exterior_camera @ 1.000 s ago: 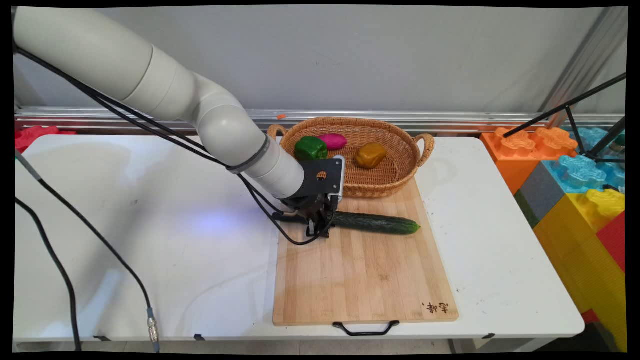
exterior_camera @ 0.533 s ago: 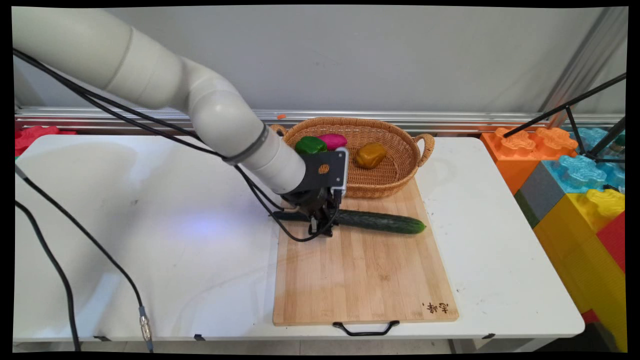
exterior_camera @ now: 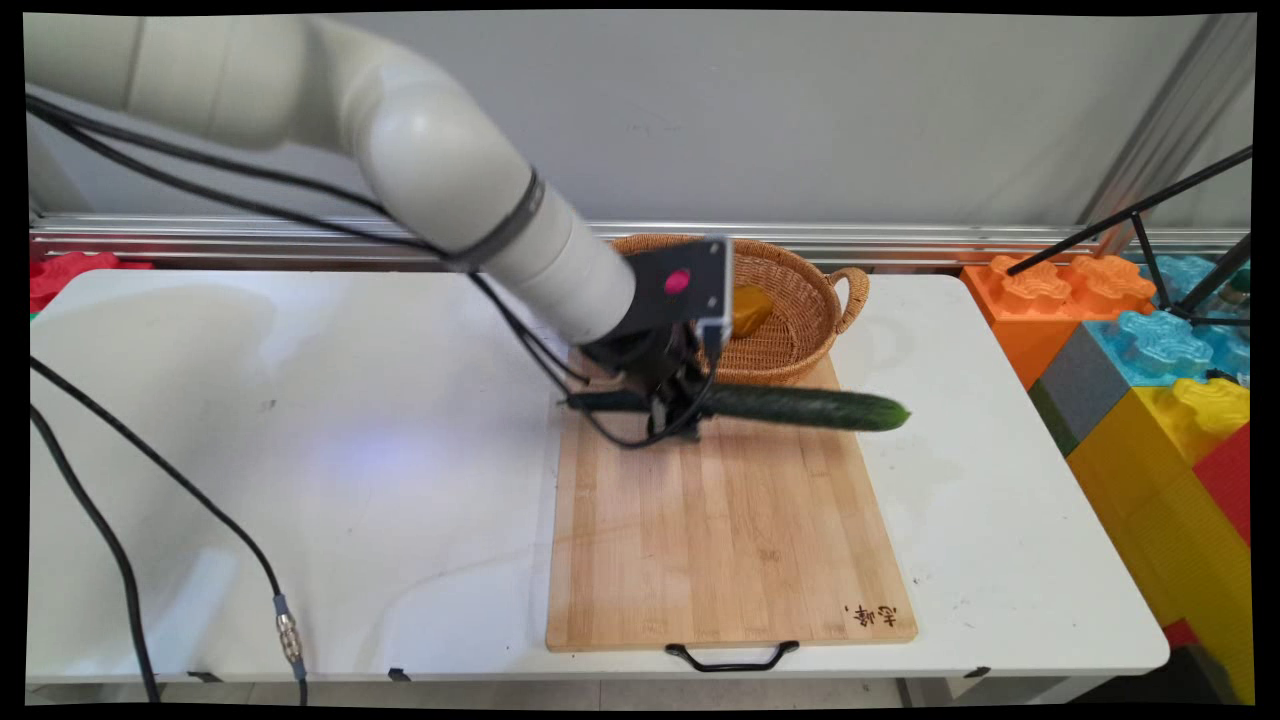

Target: Place the picked object in the vegetable basket

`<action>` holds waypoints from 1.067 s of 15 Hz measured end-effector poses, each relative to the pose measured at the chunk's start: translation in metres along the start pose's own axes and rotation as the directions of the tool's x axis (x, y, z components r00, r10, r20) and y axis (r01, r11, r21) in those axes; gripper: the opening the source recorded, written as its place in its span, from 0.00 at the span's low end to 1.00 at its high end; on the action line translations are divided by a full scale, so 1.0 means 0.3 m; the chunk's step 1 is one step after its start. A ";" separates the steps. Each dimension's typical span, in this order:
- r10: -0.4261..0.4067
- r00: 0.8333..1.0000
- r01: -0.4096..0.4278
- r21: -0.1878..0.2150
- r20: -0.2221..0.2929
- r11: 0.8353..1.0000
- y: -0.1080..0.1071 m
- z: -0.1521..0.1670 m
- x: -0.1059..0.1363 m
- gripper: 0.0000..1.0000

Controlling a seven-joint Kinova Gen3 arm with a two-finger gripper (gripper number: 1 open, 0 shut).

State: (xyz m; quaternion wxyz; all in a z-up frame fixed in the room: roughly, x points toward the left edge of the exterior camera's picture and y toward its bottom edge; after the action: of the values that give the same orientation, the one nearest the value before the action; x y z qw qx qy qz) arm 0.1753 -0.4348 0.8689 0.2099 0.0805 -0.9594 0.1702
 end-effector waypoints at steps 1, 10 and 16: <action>0.009 1.000 -0.009 0.018 -0.010 1.000 -0.017 -0.023 0.027 0.00; 0.063 0.997 -0.056 0.172 -0.036 0.984 -0.251 -0.047 0.048 0.00; 0.017 0.999 -0.012 0.144 -0.029 0.989 -0.351 0.098 -0.073 0.00</action>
State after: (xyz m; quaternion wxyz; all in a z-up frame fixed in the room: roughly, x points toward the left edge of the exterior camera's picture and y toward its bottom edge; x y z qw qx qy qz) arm 0.2077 -0.5414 0.8653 0.2168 0.0858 -0.9419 0.2417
